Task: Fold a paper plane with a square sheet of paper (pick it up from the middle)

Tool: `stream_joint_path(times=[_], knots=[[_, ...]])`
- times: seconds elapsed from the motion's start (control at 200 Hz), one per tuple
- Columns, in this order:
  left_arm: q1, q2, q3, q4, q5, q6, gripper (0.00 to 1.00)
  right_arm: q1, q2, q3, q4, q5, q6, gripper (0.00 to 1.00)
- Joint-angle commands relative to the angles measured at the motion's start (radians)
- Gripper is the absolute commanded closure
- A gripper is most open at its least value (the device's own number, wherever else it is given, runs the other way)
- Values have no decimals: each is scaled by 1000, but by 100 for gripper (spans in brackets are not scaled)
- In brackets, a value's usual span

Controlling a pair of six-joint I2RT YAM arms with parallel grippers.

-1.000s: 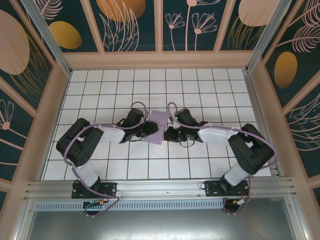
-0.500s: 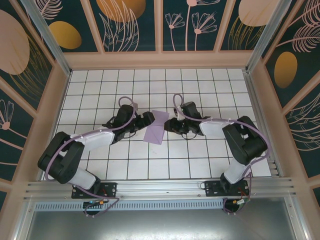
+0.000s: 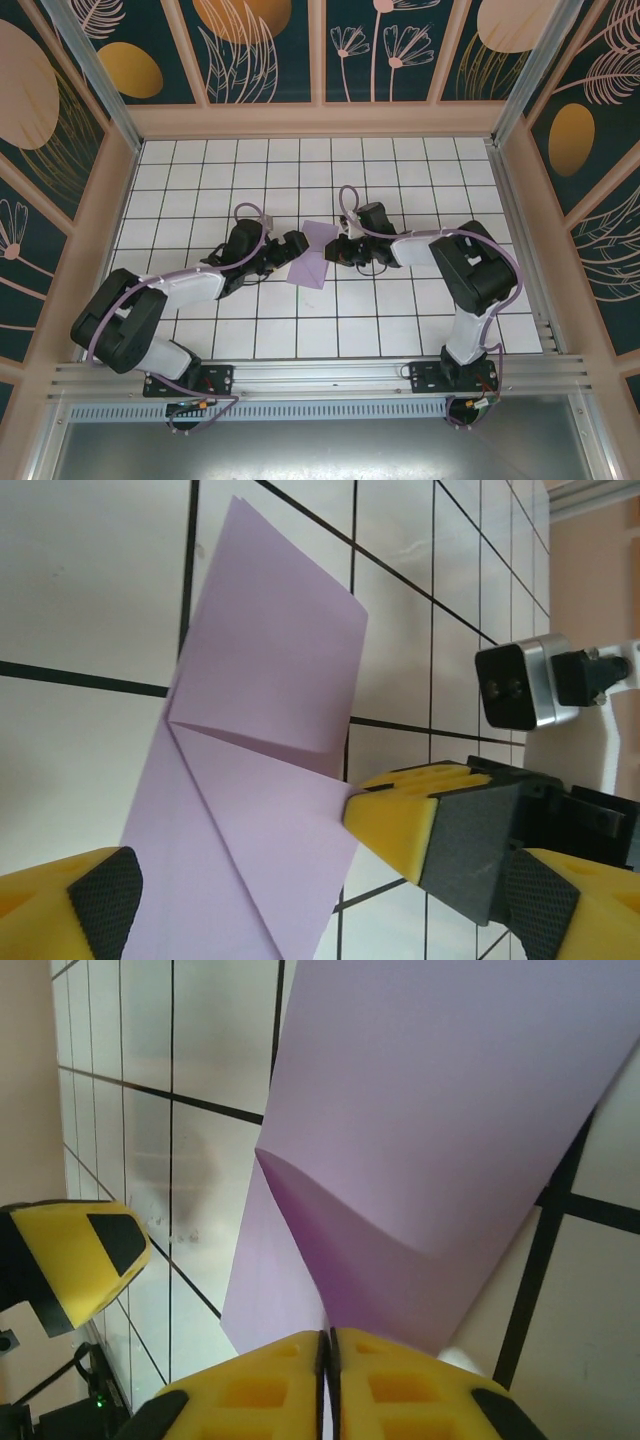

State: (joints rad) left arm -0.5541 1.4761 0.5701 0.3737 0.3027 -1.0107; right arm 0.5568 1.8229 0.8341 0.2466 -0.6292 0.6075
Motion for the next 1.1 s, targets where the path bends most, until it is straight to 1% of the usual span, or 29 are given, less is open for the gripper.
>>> stream_joint_path(times=[0.0,0.09,0.105,0.13,0.275,0.505,0.646,0.731,1.096], knots=[[4,28,-5,82,64,-22,12,-3,0,-3,60,5,20,92],[4,51,-3,102,86,-29,22,-4,-11,-21,74,15,33,95],[3,55,-2,104,87,-29,23,-29,-12,-24,75,18,36,95],[4,60,-1,105,90,-32,26,-35,-16,-29,78,22,38,95],[5,90,8,125,106,-37,37,-39,-28,-41,78,26,41,95],[3,147,38,143,140,-23,43,-40,-33,-52,77,26,37,95],[3,200,72,146,164,-1,47,-40,-28,-52,76,23,36,95],[3,228,96,148,175,19,52,-40,-27,-52,73,23,35,95],[6,333,193,78,131,150,67,-47,-43,-44,45,18,29,94]])
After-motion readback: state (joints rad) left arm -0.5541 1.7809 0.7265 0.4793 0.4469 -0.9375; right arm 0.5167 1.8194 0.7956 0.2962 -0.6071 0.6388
